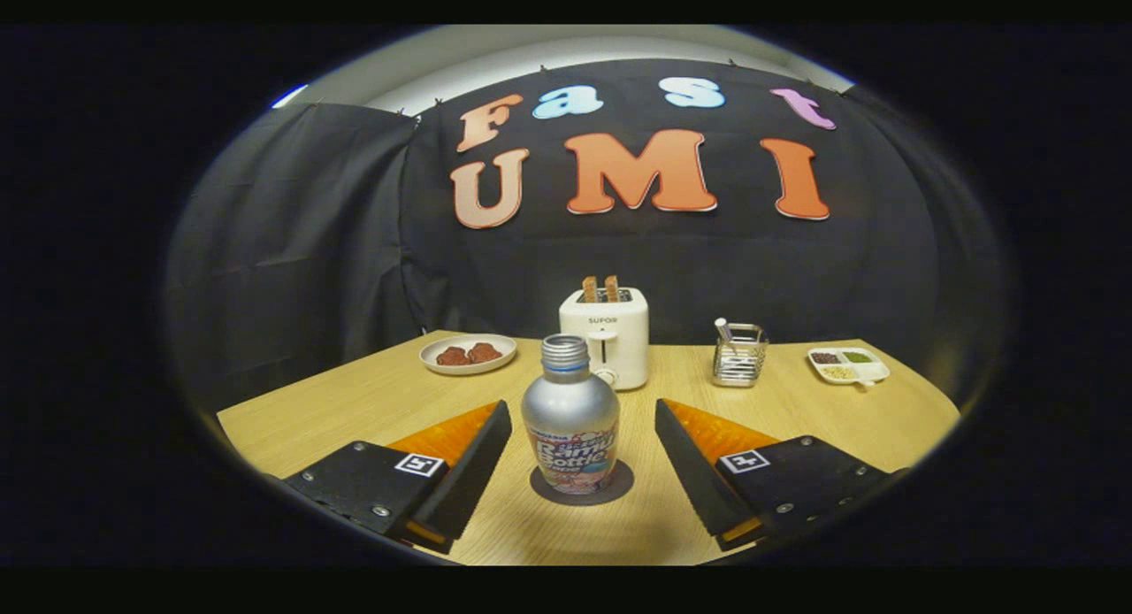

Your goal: Take the bottle from table, then pour the juice into the cup, finally place the bottle on the coaster

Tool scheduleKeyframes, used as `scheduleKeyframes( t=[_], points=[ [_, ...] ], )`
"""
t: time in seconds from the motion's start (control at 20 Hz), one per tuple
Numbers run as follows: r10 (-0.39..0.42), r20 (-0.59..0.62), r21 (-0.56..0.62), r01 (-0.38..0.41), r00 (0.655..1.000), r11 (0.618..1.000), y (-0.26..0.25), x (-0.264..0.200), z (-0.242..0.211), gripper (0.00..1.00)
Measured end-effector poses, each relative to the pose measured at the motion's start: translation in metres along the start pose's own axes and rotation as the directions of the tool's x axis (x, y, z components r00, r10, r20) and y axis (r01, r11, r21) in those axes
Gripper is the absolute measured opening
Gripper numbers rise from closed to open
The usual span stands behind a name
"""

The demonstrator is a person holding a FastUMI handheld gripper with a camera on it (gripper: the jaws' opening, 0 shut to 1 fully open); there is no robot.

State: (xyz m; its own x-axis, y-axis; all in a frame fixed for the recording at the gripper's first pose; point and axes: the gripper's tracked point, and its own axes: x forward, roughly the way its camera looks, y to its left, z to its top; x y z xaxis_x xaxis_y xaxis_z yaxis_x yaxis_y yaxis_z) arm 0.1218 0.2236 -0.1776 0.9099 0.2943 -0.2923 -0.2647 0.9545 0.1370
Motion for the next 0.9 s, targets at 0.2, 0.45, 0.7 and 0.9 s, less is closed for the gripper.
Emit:
scheduleKeyframes(
  t=[0.2, 0.45, 0.7, 0.9],
  points=[
    [-0.008, 0.088, -0.019, 0.009, 0.996, 1.000, -0.008, -0.038, 0.035, 0.97],
    [-0.031, 0.170, -0.009, 0.034, 0.985, 0.999, -0.027, -0.092, 0.071, 0.97],
    [-0.050, 0.182, 0.051, 0.041, 0.982, 0.998, -0.052, -0.138, 0.084, 0.97],
    [-0.103, 0.278, -0.017, 0.112, 0.955, 0.994, -0.081, -0.173, 0.104, 0.97]
  ],
)
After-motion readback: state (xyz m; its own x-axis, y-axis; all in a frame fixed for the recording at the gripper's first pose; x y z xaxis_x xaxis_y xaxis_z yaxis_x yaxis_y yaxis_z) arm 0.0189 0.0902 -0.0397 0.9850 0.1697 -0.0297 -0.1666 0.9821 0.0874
